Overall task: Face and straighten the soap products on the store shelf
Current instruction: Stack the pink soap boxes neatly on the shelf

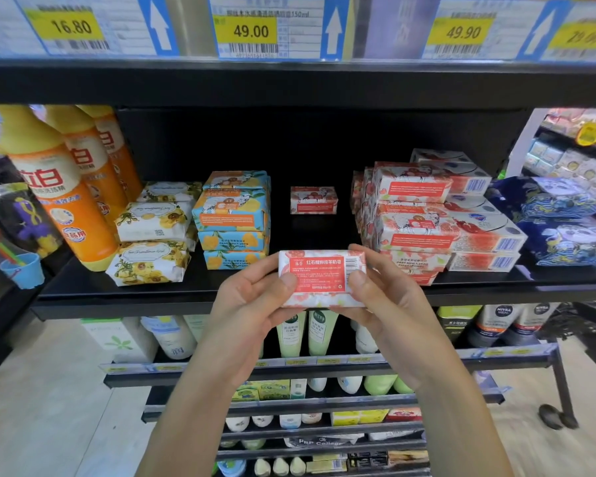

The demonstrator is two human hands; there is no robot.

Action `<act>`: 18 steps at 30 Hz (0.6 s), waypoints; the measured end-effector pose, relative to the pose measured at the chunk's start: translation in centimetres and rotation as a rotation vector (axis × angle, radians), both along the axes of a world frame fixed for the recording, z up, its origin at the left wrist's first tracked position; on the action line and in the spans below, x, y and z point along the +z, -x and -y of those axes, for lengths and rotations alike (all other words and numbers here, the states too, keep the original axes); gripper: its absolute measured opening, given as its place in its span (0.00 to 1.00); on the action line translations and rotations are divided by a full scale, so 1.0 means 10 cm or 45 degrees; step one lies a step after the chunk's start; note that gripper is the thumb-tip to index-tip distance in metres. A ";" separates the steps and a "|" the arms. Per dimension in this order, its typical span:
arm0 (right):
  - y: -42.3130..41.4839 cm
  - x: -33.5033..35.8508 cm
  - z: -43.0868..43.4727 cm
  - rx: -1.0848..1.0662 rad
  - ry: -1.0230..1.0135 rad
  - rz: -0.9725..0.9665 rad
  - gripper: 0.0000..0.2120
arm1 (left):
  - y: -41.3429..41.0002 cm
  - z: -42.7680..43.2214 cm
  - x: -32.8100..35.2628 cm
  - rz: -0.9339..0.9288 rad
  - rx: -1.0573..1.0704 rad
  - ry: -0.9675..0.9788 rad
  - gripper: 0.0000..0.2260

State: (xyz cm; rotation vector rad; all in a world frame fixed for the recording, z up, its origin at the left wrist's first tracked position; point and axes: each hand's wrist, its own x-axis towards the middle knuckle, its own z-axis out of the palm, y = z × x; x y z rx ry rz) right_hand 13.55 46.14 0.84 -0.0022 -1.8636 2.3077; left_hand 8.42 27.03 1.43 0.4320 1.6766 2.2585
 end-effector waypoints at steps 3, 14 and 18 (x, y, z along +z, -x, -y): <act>0.00 0.01 0.02 -0.042 0.010 0.014 0.22 | -0.01 0.00 0.00 -0.010 0.004 0.000 0.19; -0.02 -0.06 0.01 -0.077 0.015 -0.023 0.21 | -0.03 -0.03 0.00 0.008 0.019 -0.044 0.21; -0.04 -0.08 -0.02 -0.040 -0.033 -0.074 0.23 | -0.06 -0.04 0.01 0.049 0.007 -0.015 0.18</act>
